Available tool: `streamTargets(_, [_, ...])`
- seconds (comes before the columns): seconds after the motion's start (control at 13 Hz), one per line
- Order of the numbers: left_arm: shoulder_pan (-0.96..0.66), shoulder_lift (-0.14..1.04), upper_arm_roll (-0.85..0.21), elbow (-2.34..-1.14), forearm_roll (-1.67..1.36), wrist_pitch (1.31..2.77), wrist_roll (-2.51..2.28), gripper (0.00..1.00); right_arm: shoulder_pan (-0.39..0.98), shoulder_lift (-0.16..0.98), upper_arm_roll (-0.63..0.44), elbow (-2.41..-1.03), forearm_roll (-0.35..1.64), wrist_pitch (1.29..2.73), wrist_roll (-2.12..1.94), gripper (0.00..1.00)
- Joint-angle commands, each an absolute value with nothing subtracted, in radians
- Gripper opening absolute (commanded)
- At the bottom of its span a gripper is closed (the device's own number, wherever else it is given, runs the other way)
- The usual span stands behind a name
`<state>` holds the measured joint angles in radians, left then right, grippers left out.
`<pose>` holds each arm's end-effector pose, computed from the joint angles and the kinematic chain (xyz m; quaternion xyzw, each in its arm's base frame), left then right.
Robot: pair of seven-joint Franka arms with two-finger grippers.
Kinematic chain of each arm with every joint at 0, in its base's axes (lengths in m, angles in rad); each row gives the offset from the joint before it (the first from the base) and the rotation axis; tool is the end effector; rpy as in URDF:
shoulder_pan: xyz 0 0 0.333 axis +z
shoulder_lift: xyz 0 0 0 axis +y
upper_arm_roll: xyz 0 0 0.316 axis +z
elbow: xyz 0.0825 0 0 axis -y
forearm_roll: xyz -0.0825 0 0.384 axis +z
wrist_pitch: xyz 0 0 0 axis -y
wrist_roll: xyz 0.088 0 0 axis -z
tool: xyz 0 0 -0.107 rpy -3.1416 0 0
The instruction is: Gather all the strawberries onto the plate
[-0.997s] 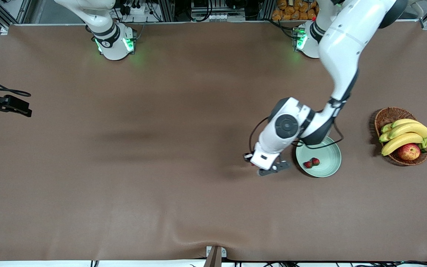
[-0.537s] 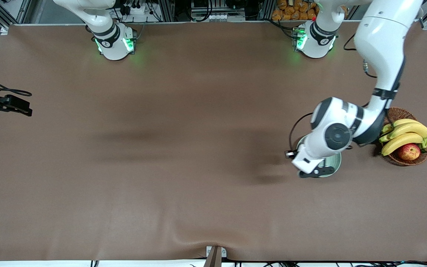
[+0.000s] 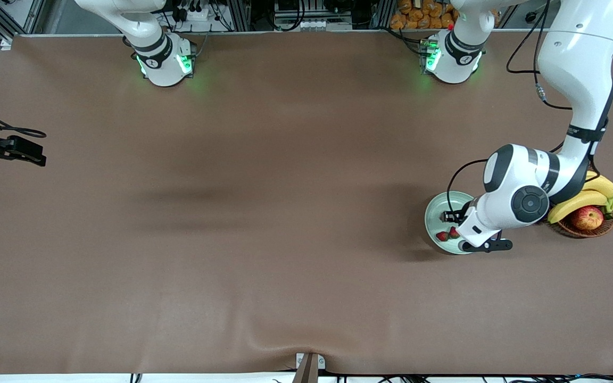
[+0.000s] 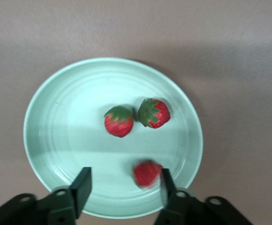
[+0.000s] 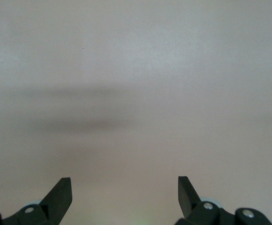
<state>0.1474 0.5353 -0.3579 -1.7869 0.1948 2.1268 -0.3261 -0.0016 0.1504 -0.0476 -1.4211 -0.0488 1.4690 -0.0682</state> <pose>0.6282 -0.1090 0.2571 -0.9968 -0.0156 0.0780 0.0079 0.5886 -0.0324 0.6001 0.9983 0.0083 -0.0527 0.0249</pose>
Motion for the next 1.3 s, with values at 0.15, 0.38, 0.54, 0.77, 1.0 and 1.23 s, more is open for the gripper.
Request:
streamTargets(0.15, [0.147,0.371,-0.371,-1.749,0.216,2.016,-0.325,1.00,0.015,0.109,-0.086,-1.448,0.049,1.443,-0.078,1.00])
streamTargets(0.38, [0.147,0.347,-0.373,-1.611,0.215,1.872,-0.325,1.00,0.015,0.109,-0.087,-1.448,0.046,1.442,-0.080,1.00])
streamTargets(0.54, [0.147,0.336,-0.373,-1.515,0.206,1.775,-0.325,1.00,0.015,0.106,-0.087,-1.442,0.035,1.434,-0.080,1.00])
streamTargets(0.77, [0.150,0.333,-0.377,-1.421,0.209,1.700,-0.325,1.00,0.024,0.095,-0.098,-1.433,0.023,1.425,-0.077,1.00])
streamTargets(1.0, [0.150,0.263,-0.374,-1.408,0.204,1.689,-0.325,1.00,0.028,0.086,-0.098,-1.427,0.017,1.422,-0.071,1.00])
streamTargets(1.23, [0.150,0.195,-0.376,-1.408,0.199,1.622,-0.324,1.00,0.032,0.084,-0.094,-1.413,0.020,1.420,-0.072,1.00])
